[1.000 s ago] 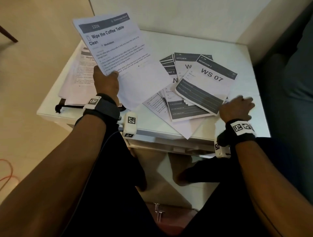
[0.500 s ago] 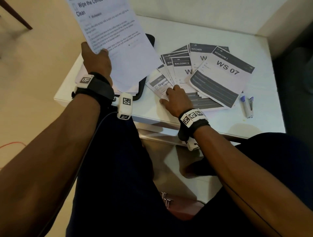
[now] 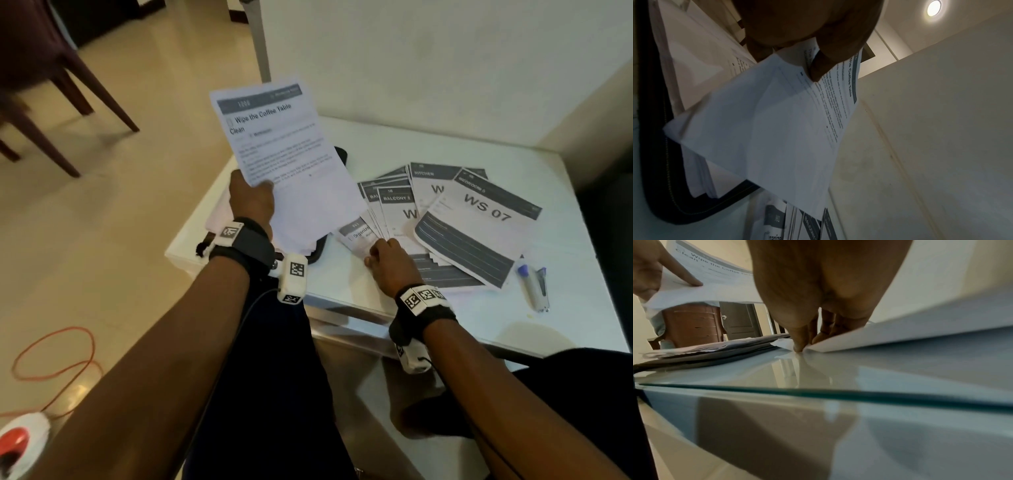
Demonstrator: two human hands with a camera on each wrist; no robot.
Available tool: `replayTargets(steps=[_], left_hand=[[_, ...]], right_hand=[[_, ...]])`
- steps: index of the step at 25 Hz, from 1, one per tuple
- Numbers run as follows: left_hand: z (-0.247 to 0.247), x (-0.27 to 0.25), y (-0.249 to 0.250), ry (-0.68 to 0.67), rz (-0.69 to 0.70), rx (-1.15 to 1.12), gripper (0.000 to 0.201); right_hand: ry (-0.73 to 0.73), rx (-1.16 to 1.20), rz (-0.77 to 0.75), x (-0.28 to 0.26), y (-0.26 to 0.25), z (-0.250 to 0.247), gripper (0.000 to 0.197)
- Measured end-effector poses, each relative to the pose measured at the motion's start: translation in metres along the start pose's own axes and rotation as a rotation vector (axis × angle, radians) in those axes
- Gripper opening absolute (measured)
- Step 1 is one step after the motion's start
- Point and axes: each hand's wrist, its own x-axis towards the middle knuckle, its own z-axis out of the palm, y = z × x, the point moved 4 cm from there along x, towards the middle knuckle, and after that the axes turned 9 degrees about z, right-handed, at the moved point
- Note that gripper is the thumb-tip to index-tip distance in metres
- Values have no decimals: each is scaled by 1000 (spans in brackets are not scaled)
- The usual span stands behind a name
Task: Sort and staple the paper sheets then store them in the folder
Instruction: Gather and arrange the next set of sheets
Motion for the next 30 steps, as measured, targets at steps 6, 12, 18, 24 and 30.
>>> replayTargets(steps=[6, 12, 18, 24, 30], left_hand=[[-3, -5, 10, -30, 18, 20, 30], [34, -38, 13, -173, 2, 58, 37], [68, -75, 19, -361, -10, 5, 39], [66, -70, 23, -264, 14, -166, 33], [58, -59, 27, -215, 98, -126, 33]], right_hand=[[256, 462, 177, -1, 1, -48, 15], [338, 710, -6, -8, -48, -109, 16], [234, 680, -187, -5, -88, -101, 17], [205, 688, -270, -11, -116, -78, 22], [172, 689, -279, -16, -113, -76, 33]])
